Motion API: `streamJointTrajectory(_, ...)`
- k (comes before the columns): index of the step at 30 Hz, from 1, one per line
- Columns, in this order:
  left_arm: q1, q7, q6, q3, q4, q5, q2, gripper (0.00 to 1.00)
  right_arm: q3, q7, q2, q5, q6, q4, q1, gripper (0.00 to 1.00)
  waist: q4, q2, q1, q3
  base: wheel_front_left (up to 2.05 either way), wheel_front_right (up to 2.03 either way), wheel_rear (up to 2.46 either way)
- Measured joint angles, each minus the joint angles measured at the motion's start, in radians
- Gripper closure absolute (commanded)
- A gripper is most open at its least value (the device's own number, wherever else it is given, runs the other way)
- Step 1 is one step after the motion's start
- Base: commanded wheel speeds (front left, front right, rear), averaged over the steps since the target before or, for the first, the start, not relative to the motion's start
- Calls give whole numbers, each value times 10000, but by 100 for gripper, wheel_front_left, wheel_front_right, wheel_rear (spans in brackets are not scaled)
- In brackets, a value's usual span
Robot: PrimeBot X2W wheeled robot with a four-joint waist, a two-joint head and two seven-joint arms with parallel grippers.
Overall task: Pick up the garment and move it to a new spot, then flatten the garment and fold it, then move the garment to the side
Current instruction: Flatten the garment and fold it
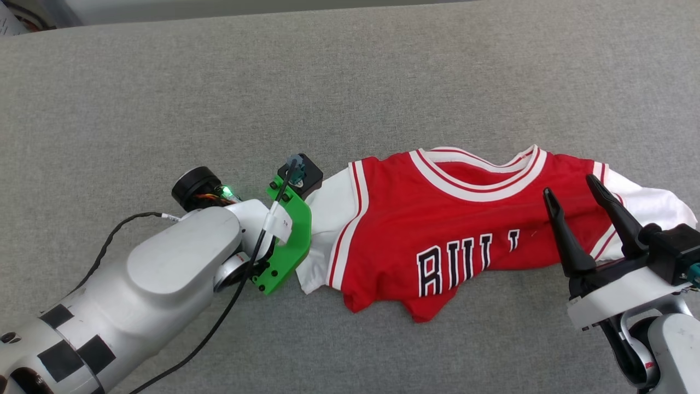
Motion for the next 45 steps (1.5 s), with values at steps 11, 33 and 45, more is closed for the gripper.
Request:
streamJointTrajectory(11, 266, -1517, -2, -113, -198, 29, 54, 100, -31, -188, 25, -65, 0, 391, -115, 0, 48, 0, 0, -296, 0, 0, 0)
streamJointTrajectory(33, 901, -3498, 897, 627, 548, -623, 2575, 100, -337, -320, 232, -65, 0, 412, 121, 0, 453, 0, 0, -738, 0, 0, 0)
streamJointTrajectory(45, 1792, -5283, 934, 1078, 2681, -1392, 1369, 0, -535, -224, 290, -77, 0, 562, 138, 0, 390, 0, 0, -832, 0, 0, 0)
